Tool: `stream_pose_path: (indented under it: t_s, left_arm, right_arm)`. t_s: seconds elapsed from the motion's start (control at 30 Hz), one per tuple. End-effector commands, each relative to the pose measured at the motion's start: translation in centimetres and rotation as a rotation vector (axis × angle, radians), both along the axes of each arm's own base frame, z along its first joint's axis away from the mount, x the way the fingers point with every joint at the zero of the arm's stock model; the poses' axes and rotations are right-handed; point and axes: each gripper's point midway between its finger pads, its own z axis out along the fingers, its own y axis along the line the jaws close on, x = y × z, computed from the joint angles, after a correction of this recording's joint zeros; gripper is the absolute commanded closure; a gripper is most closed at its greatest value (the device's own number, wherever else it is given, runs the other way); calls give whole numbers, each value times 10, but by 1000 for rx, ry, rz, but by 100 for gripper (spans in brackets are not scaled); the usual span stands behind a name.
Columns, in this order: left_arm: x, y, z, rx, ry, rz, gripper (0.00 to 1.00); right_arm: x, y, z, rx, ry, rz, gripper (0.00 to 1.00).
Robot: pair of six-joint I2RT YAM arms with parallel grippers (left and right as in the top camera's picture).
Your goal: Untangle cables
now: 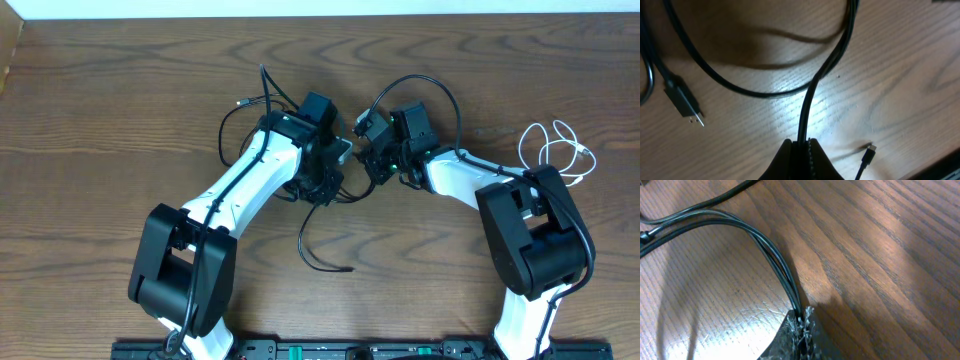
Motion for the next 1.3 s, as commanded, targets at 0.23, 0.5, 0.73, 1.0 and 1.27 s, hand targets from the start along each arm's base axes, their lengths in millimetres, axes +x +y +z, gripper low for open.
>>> stream_pose_path:
  t_s: [0.23,0.5,0.73,1.0,1.27]
  left_arm:
    - [29,-9,-4,-47,-43,156,92]
    - [35,-13,-38,-31,14,225,91]
    - [50,-21,-45,-60,-33,224,58]
    - [72,-18,-47,-38,-130,235,54]
    - [82,0,-62,70,-174,286,55]
  right_arm:
    - [-10,-19,31,80,57,2,99]
    - [-9,-34,42,66,47,-12,99]
    - [-12,-32,43,82,60,1,99]
    - [-14,-33,42,78,70,-1,99]
    - [-14,-32,42,79,68,0,99]
